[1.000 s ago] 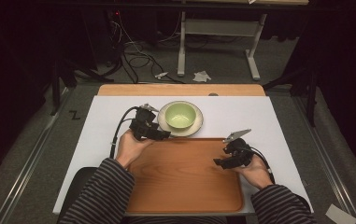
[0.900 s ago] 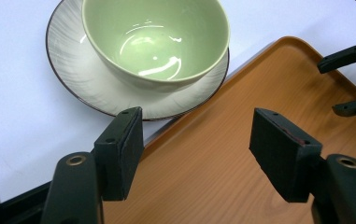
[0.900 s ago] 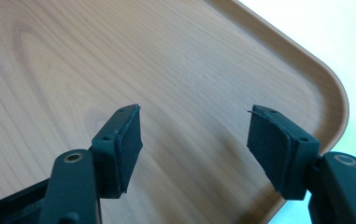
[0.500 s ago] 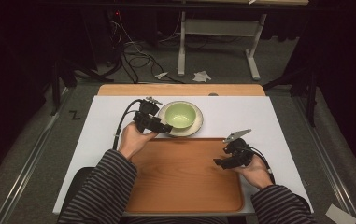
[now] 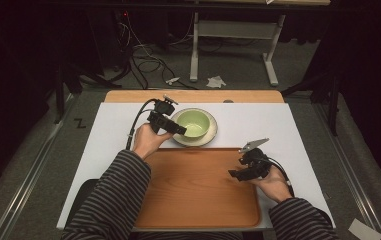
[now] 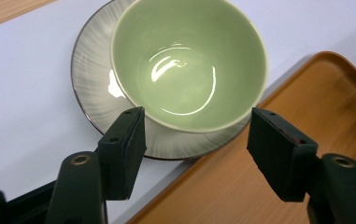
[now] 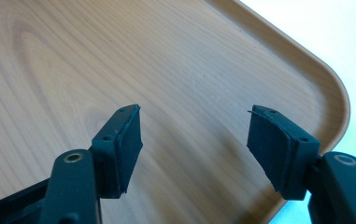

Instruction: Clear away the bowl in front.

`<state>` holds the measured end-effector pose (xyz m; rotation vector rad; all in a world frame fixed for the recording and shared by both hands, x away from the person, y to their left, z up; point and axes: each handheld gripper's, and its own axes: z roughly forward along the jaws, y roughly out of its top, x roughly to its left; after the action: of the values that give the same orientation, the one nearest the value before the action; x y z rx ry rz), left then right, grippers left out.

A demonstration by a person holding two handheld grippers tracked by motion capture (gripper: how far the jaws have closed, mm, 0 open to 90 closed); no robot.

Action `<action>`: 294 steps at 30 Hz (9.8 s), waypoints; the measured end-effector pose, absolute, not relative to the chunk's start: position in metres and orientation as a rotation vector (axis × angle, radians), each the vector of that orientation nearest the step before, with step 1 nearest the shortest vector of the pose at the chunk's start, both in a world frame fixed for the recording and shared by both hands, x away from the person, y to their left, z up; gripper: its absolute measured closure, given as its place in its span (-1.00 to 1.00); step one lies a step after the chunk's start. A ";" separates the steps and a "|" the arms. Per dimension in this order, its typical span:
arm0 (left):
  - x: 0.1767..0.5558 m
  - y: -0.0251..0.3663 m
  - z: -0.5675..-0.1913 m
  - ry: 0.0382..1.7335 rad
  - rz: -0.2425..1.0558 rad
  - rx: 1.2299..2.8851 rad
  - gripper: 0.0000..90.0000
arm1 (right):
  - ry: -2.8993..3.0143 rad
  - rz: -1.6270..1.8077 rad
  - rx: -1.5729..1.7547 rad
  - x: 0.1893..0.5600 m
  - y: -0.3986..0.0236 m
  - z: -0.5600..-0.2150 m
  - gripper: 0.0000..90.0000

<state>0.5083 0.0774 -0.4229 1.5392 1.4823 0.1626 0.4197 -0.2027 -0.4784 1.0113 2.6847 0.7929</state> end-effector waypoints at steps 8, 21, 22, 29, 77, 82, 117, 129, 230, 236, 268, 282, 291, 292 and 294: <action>0.528 0.074 -0.425 1.540 0.164 1.540 -0.15 | 2.693 0.785 1.014 0.419 -0.201 -0.479 -0.18; 0.552 0.065 -0.433 1.600 0.193 1.577 -0.11 | 2.687 0.791 1.008 0.419 -0.202 -0.479 -0.18; 0.554 0.065 -0.434 1.609 0.193 1.577 -0.10 | 2.688 0.789 1.003 0.419 -0.202 -0.478 -0.18; 0.565 0.066 -0.445 1.655 0.173 1.582 0.04 | 2.695 0.788 0.990 0.419 -0.201 -0.479 -0.18; 0.589 0.062 -0.469 1.760 0.136 1.539 0.88 | 2.713 0.772 0.989 0.419 -0.200 -0.480 -0.19; 0.589 0.063 -0.468 1.754 0.119 1.529 0.88 | 2.712 0.772 0.990 0.419 -0.200 -0.480 -0.19; 0.569 0.064 -0.429 1.636 0.057 1.479 0.86 | 2.711 0.771 0.993 0.419 -0.200 -0.480 -0.18; 0.553 0.063 -0.414 1.567 0.039 1.513 0.86 | 2.709 0.769 0.994 0.419 -0.200 -0.480 -0.19; 0.424 0.077 -0.415 1.367 -0.084 1.613 0.85 | 2.696 0.774 0.994 0.418 -0.201 -0.479 -0.18; 0.423 0.076 -0.424 1.379 -0.090 1.629 0.85 | 2.696 0.771 0.998 0.418 -0.201 -0.479 -0.18; 0.427 0.073 -0.458 1.452 -0.096 1.669 0.84 | 2.697 0.771 0.998 0.418 -0.201 -0.479 -0.18; 0.428 0.072 -0.460 1.452 -0.097 1.663 0.84 | 2.700 0.773 0.997 0.418 -0.200 -0.479 -0.19; 0.430 0.074 -0.459 1.460 -0.103 1.633 0.86 | 2.700 0.773 0.998 0.418 -0.200 -0.480 -0.18; 0.430 0.074 -0.460 1.460 -0.104 1.634 0.86 | 2.700 0.774 0.998 0.418 -0.200 -0.480 -0.19; 0.430 0.073 -0.460 1.462 -0.100 1.629 0.86 | 2.700 0.774 1.000 0.418 -0.200 -0.480 -0.19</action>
<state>0.4301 0.0734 -0.4600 1.6288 1.4616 -0.0995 0.4183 -0.2003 -0.4797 0.9996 2.6995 0.7738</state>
